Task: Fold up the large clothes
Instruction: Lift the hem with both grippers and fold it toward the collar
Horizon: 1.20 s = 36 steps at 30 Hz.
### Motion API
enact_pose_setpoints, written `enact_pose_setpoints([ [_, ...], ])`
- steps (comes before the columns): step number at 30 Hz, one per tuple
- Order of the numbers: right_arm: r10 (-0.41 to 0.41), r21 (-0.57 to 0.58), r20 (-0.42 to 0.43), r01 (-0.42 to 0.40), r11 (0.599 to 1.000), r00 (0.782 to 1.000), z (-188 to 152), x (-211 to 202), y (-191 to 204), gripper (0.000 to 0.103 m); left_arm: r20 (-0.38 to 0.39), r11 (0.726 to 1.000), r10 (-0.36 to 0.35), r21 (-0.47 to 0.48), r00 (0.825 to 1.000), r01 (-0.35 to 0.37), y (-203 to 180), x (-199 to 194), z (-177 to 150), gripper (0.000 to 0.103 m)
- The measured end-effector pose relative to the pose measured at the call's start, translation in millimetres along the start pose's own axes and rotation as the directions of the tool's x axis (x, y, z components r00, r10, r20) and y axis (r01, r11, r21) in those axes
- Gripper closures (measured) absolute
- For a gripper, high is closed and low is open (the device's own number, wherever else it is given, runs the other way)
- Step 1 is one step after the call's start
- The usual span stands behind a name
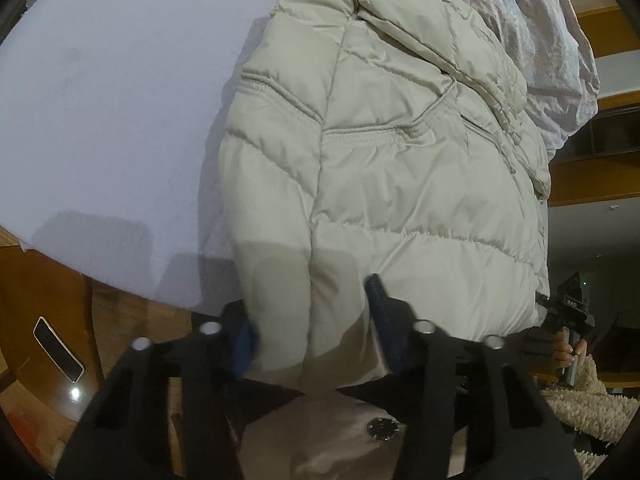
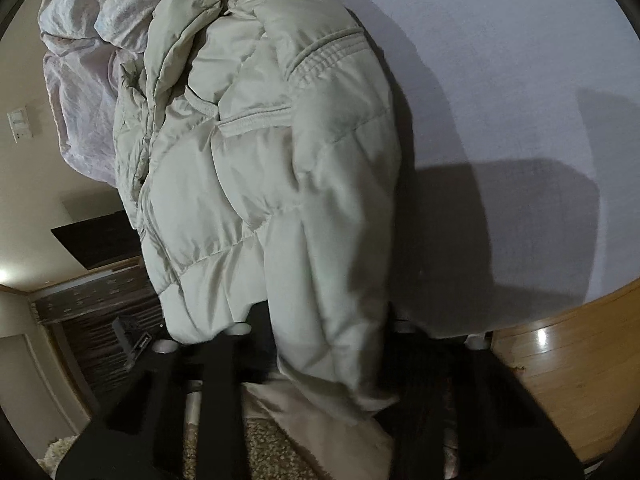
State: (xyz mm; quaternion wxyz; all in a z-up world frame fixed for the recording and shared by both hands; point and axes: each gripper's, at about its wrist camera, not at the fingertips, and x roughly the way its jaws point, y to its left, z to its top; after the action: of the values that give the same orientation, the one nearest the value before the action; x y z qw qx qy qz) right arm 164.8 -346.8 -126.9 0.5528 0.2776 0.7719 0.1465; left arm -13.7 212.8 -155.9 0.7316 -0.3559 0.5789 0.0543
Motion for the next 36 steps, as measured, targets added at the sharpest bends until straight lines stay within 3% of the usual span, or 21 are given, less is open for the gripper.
enact_pose_setpoints([
  [2,-0.008,-0.041,0.039,0.01,0.999,0.999,-2.6,-6.1,7.4,0.086,0.026,1.0,-0.002,0.002,1.0,0.002,-1.0,-6.2,1.6,0.077],
  [7,-0.003,-0.128,0.134,0.021,0.992,0.991,-2.9,-25.7,29.2,0.09,0.1,0.999,0.01,0.043,0.995,-0.014,-13.8,-27.6,10.3,0.088],
  [15,0.012,-0.23,0.274,0.053,0.972,0.962,10.9,-49.9,73.8,0.091,0.203,0.997,-0.005,0.082,0.979,-0.012,-31.8,-60.5,37.2,0.089],
  [23,0.011,-0.302,0.412,0.125,0.945,0.911,42.6,-70.1,133.6,0.091,0.348,0.988,-0.04,0.153,0.937,-0.015,-62.8,-105.5,80.0,0.089],
  [31,0.004,-0.294,0.503,0.167,0.941,0.864,86.6,-80.5,184.9,0.09,0.432,0.974,-0.013,0.208,0.902,-0.086,-104.6,-121.7,140.2,0.089],
  [36,-0.058,-0.25,0.534,0.223,0.942,0.844,121.8,-74.9,205.8,0.09,0.443,0.969,0.014,0.216,0.896,-0.122,-124.8,-117.4,181.9,0.089],
])
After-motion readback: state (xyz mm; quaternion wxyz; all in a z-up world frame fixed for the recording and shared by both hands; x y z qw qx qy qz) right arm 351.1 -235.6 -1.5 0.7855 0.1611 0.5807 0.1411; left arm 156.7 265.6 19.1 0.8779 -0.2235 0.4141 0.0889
